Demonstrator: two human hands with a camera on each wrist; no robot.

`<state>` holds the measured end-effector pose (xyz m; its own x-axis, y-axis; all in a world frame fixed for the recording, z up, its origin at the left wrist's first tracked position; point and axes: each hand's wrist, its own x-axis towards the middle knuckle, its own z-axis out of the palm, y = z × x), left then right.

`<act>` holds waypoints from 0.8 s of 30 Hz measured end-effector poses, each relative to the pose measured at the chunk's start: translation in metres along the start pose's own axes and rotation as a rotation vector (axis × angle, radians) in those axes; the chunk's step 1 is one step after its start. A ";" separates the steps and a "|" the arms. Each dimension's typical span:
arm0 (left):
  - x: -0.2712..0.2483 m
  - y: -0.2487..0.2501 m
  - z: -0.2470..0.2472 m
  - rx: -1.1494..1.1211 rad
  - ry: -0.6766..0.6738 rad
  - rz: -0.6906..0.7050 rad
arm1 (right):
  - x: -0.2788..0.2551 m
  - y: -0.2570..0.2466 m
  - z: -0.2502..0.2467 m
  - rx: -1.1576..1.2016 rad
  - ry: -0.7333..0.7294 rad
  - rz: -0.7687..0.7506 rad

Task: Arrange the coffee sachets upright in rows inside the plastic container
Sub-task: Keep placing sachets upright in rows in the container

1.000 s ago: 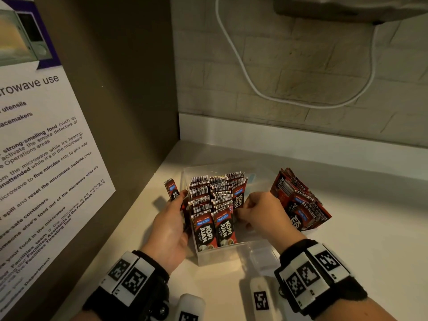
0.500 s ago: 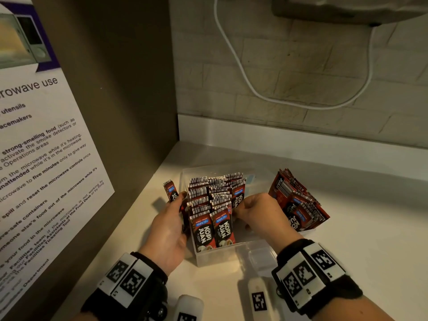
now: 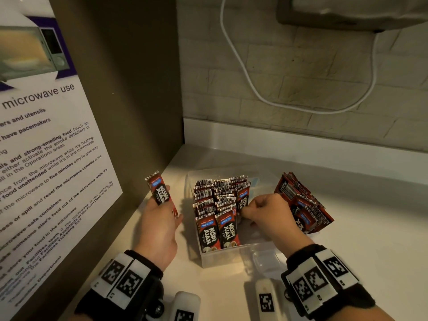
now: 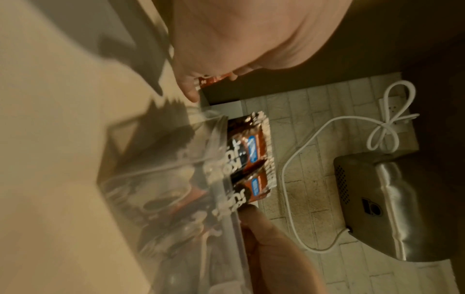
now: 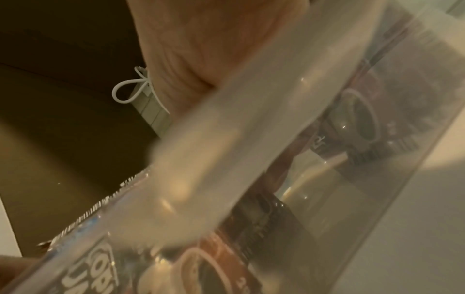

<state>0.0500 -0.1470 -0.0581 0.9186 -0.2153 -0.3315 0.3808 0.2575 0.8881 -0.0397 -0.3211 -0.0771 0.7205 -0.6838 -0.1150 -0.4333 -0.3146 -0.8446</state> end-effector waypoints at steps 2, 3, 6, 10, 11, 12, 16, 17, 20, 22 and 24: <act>0.000 0.009 -0.003 -0.008 -0.019 0.118 | -0.005 -0.003 -0.006 0.119 0.064 -0.040; -0.001 0.014 -0.004 0.003 -0.028 0.196 | -0.007 -0.006 -0.010 0.178 0.103 -0.057; -0.009 0.028 -0.002 0.019 -0.106 0.427 | -0.020 -0.023 -0.027 0.347 0.151 -0.142; -0.027 0.030 0.011 0.222 -0.315 0.568 | -0.039 -0.050 -0.033 0.461 -0.077 -0.279; -0.031 0.027 0.015 0.284 -0.362 0.583 | -0.043 -0.053 -0.032 0.458 -0.153 -0.299; -0.034 0.024 0.019 0.335 -0.399 0.602 | -0.045 -0.055 -0.030 0.436 -0.202 -0.326; -0.033 0.020 0.025 0.446 -0.441 0.632 | -0.048 -0.055 -0.031 0.448 -0.173 -0.343; -0.031 0.019 0.024 0.470 -0.448 0.627 | -0.048 -0.054 -0.033 0.464 -0.178 -0.332; -0.031 0.019 0.022 0.511 -0.474 0.619 | -0.048 -0.055 -0.037 0.434 -0.231 -0.325; -0.032 0.017 0.021 0.531 -0.472 0.622 | -0.046 -0.056 -0.037 0.438 -0.187 -0.314; -0.028 0.015 0.018 0.535 -0.442 0.600 | -0.040 -0.053 -0.041 0.436 -0.053 -0.277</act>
<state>0.0279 -0.1546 -0.0297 0.7804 -0.5555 0.2871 -0.3477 -0.0039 0.9376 -0.0675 -0.3039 -0.0062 0.8077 -0.5758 0.1272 0.0356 -0.1677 -0.9852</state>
